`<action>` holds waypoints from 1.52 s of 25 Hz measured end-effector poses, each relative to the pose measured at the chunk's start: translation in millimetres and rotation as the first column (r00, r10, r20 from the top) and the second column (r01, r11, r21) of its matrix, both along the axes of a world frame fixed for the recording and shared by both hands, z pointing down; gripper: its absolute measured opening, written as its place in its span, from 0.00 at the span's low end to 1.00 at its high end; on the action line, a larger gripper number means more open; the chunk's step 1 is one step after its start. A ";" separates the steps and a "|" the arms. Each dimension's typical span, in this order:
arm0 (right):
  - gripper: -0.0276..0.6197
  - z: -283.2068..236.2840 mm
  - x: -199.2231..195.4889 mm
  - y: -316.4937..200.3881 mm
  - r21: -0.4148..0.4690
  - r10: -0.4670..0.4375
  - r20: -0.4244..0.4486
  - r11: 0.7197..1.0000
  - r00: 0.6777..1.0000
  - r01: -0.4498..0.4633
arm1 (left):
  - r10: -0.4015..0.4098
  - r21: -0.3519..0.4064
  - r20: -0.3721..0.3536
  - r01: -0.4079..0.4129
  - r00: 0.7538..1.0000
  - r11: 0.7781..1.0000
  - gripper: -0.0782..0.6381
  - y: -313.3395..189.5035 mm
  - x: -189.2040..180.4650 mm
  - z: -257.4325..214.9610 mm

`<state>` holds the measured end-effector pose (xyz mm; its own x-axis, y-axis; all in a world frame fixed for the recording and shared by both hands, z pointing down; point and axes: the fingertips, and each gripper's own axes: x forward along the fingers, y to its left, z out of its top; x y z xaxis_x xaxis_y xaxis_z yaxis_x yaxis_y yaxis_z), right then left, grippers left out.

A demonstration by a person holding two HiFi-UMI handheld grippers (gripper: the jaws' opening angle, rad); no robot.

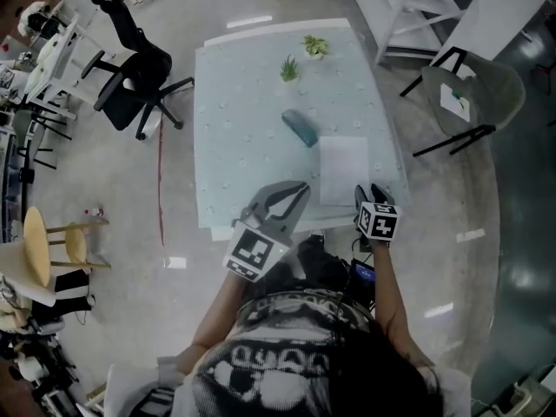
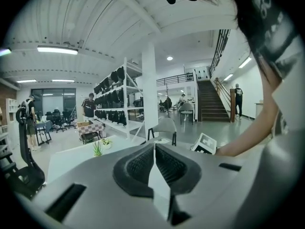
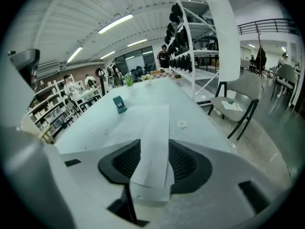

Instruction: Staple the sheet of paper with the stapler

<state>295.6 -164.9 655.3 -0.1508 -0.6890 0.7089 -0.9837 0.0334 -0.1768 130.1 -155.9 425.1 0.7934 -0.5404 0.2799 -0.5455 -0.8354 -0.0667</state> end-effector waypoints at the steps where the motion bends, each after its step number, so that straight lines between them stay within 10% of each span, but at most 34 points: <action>1: 0.32 5.8 1.3 -2.5 -0.016 -0.008 -0.005 1.000 1.000 0.008 | -0.010 -0.002 0.004 0.010 1.000 1.000 0.12 -2.8 1.5 1.2; 16: 0.22 22.8 9.1 -8.7 -0.050 0.035 -0.124 0.998 0.992 -0.041 | -0.110 -0.065 0.066 0.114 0.992 0.991 0.12 -7.8 -26.5 33.0; 25: 0.05 23.2 6.4 -2.4 -0.089 0.140 -0.023 0.986 0.990 -0.142 | -0.080 -0.033 0.046 0.082 0.996 0.996 0.12 -17.5 -49.2 18.7; 38: 0.05 5.1 -32.9 -3.7 -0.132 0.041 0.045 0.991 0.998 -0.034 | -0.091 -0.034 0.026 0.092 0.995 0.995 0.12 -30.2 -79.1 17.9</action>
<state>262.7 -168.6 660.4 -0.1622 -0.5961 0.7864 -0.9742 -0.0300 -0.2237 51.0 -186.2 443.1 0.7337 -0.6002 0.3185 -0.6185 -0.7840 -0.0526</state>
